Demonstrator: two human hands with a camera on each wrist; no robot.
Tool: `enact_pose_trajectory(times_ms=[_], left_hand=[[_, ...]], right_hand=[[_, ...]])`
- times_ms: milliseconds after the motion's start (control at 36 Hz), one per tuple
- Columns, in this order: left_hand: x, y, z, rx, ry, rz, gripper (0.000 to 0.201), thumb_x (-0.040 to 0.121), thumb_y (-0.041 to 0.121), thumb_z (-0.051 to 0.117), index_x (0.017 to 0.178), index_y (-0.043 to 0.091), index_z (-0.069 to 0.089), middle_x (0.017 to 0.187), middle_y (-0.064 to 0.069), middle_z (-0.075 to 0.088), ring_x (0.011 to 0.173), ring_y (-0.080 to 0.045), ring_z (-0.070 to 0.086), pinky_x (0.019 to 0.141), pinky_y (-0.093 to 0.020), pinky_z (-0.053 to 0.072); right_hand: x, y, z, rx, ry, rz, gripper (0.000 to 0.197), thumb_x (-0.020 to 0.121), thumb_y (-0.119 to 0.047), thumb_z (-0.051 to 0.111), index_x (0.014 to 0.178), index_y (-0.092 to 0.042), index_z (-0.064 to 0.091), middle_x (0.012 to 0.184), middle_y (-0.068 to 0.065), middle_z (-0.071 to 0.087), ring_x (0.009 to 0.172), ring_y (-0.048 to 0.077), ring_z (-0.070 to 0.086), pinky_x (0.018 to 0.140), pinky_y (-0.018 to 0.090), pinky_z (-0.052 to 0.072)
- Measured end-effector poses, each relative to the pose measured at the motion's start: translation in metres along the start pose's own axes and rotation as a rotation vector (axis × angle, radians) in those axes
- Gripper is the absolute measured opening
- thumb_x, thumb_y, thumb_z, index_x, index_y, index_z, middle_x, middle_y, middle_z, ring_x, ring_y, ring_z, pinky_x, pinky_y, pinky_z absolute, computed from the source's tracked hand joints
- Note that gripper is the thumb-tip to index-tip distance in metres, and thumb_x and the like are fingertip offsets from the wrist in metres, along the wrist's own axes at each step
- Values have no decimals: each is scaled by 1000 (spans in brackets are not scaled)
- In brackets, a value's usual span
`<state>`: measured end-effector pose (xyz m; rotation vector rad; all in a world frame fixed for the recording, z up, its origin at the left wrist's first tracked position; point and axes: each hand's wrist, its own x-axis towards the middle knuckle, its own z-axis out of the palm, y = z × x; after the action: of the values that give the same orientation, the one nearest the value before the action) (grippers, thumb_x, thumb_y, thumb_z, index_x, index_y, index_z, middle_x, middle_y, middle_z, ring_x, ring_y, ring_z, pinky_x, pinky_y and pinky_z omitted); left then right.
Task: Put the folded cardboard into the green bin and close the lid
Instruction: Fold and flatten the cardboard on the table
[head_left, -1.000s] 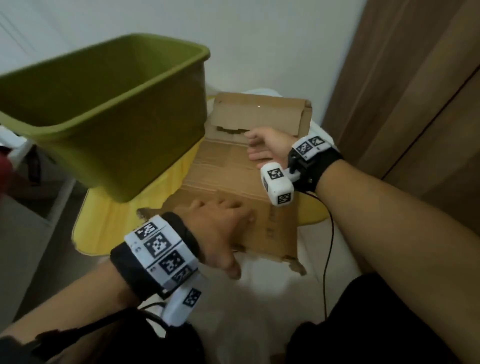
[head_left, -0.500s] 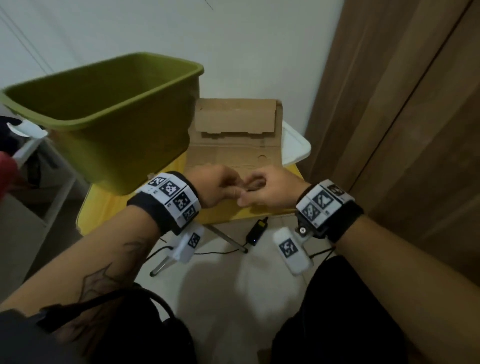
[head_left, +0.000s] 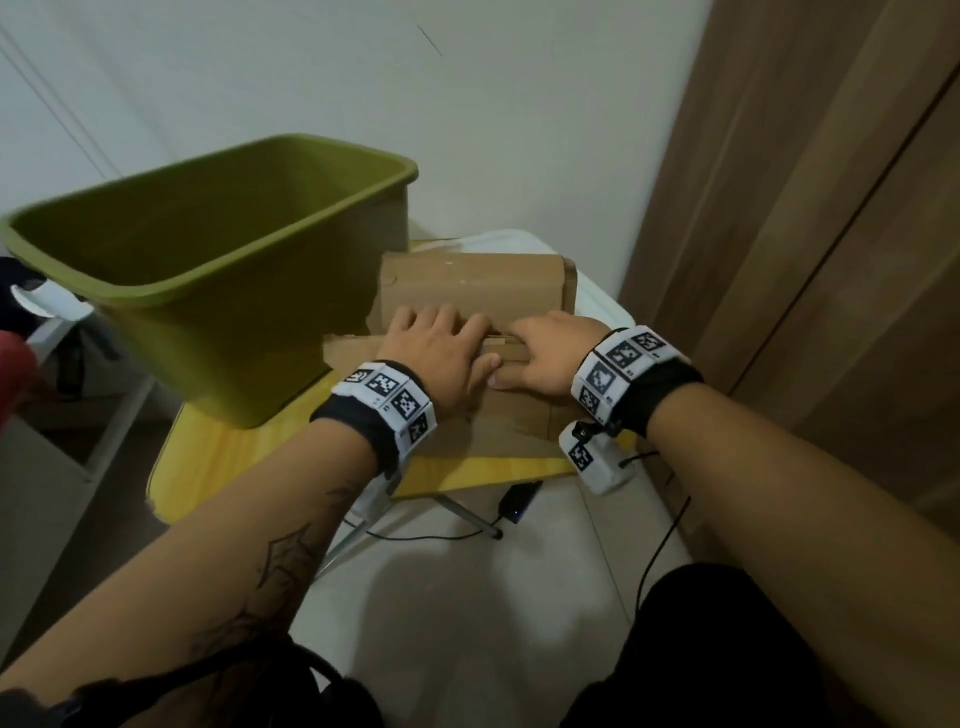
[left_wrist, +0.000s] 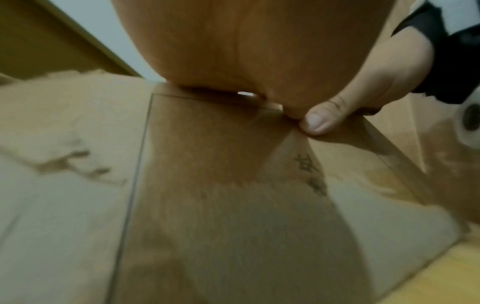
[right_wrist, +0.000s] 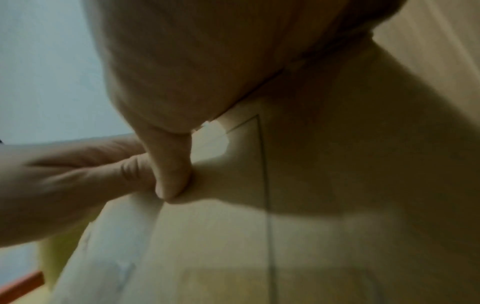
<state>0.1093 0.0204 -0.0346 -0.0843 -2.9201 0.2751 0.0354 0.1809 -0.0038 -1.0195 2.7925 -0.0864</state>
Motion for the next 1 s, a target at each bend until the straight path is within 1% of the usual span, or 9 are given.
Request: enact_pose_trajectory(times_ms=[139,222,278,333,527,722,833,916,999], left_hand=[[4,0,32,-115,-111,-72,61,100,51,23,156,27,19,152,-11,41,138,-32,39,108,-48,30],[2,-1,49,-172,-214,-67,67,100,53,19,160,26,6,167,-10,15,153,-30,15,120,-47,15],[-3,1,58,-184,-277,-63,69,100,58,13,160,27,-2,169,-6,-5,155,-28,2,122,-46,7],[-7,2,64,-205,-295,-72,70,100,58,9,160,26,-6,168,-5,-13,155,-27,-5,123,-44,3],[-9,15,59,-192,-324,-96,71,101,53,15,160,17,-6,167,-11,-17,154,-32,-9,124,-49,2],[-25,19,49,-241,-457,-71,77,99,58,20,160,15,1,167,-12,-14,155,-33,-4,124,-51,6],[-39,23,46,-238,-460,-66,77,99,60,18,160,14,8,169,-12,-1,155,-31,6,123,-48,10],[-50,26,41,-270,-465,-76,78,98,62,18,160,16,11,169,-12,3,155,-30,7,123,-47,10],[-60,26,36,-296,-483,-86,86,93,68,27,160,18,11,169,-10,3,155,-29,7,124,-45,9]], right_hand=[[18,8,17,-68,14,13,57,77,-82,48,106,-34,59,104,2,70,95,28,67,82,41,55],[27,9,31,-67,5,29,72,81,-78,51,132,-27,58,121,3,68,110,28,64,92,42,50],[29,9,40,-47,17,37,71,84,-71,57,138,-26,54,129,4,63,117,28,59,94,42,47],[29,10,47,-29,25,38,68,86,-68,58,141,-28,50,133,7,59,120,29,56,94,41,45],[15,6,60,8,74,69,63,94,-60,54,147,-28,47,139,12,48,128,31,45,105,43,39],[-6,-1,64,-10,98,42,54,88,-63,60,132,-32,67,125,6,45,118,27,43,101,43,44],[-24,-11,67,-4,20,28,51,93,-58,54,134,-30,64,124,7,56,122,29,51,102,53,45],[-41,-14,67,-30,-4,6,55,94,-59,47,140,-31,59,129,9,56,123,31,53,101,52,46],[-56,-16,60,-21,-80,-3,64,87,-62,51,144,-34,53,130,8,53,123,30,51,99,50,46]])
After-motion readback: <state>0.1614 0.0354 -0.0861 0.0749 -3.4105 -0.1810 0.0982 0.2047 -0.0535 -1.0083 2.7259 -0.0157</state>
